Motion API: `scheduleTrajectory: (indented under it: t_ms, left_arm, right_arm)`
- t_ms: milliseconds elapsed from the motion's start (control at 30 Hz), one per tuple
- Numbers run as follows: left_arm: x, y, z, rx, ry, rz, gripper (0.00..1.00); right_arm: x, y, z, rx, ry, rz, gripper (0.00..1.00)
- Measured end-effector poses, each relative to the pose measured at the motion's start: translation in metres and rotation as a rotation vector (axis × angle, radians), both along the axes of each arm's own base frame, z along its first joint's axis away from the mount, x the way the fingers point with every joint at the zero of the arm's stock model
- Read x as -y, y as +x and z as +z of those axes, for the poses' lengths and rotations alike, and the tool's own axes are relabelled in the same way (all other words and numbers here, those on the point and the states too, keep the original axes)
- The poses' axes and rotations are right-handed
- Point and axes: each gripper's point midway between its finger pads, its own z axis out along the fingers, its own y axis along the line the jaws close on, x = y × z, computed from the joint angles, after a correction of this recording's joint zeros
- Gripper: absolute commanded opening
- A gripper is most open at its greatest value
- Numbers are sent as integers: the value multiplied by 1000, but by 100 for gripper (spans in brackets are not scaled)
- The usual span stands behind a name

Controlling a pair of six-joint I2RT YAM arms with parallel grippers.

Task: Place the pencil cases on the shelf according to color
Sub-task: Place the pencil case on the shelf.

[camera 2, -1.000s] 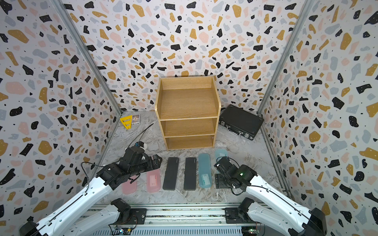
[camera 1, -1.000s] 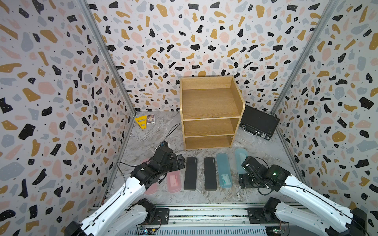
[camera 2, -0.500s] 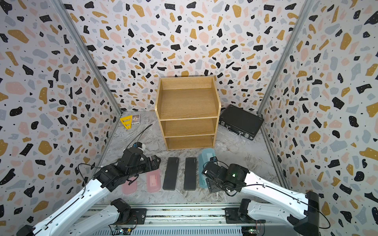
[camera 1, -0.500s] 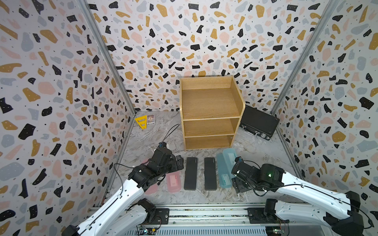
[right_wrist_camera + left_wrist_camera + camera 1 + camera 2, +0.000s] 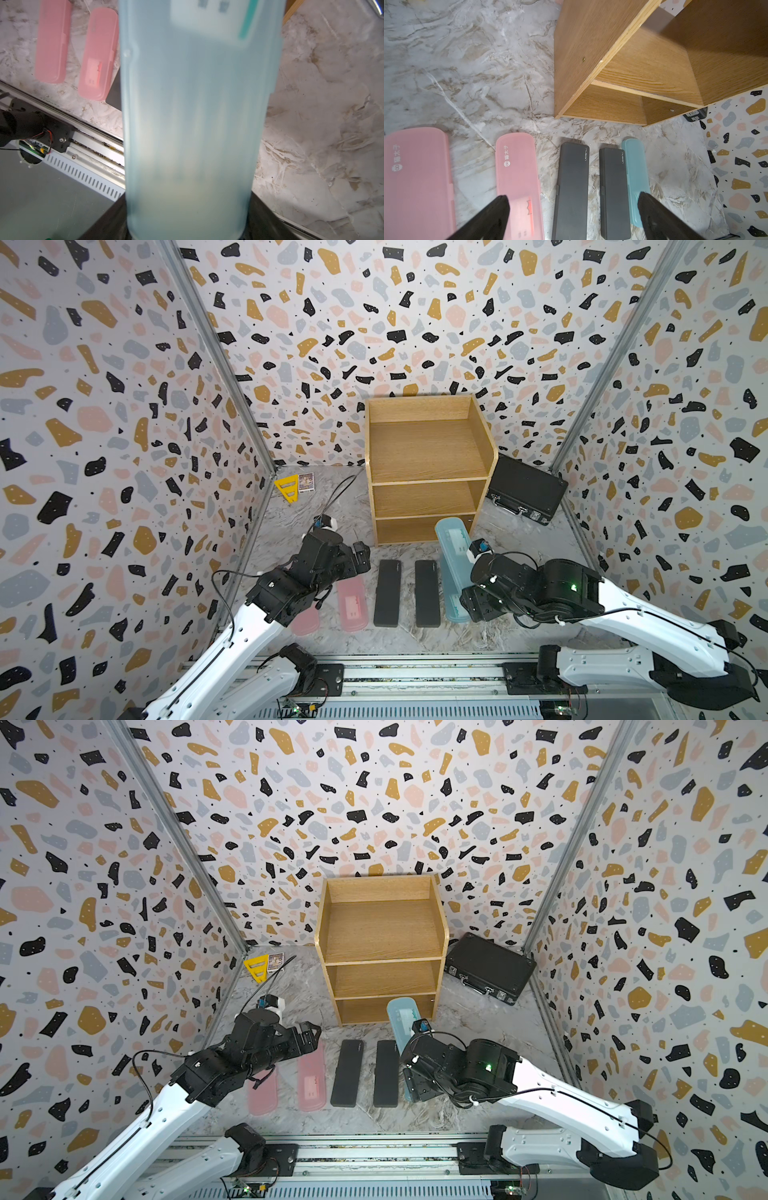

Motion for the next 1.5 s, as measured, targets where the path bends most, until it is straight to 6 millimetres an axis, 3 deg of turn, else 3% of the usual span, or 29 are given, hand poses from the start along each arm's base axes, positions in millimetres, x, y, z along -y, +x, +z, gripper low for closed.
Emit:
scheduleTrajectory:
  t_ms: [233,500,767,1067,1267,1500]
  left_arm:
    - [3,4,8,10,9,-11,100]
    - [7,12,35,61,17,-36,100]
    - [2,15,40,83,69,-35,100]
    - [9,28,21,35,126,-48,100]
    - [13,30,12,21,129,-60,100]
    - [13,29,10,23,128,-63,100]
  right_arm:
    - [-2,3,36,51,33,35,30]
    - [-15,20,83,121,41,80,33]
    - [-14,85,106,142,-2,-19,35]
    - [-32,161,123,159,29,-85,35]
    - [-39,204,121,159,53,-127,34]
    - [-26,248,96,132,19,-211,35]
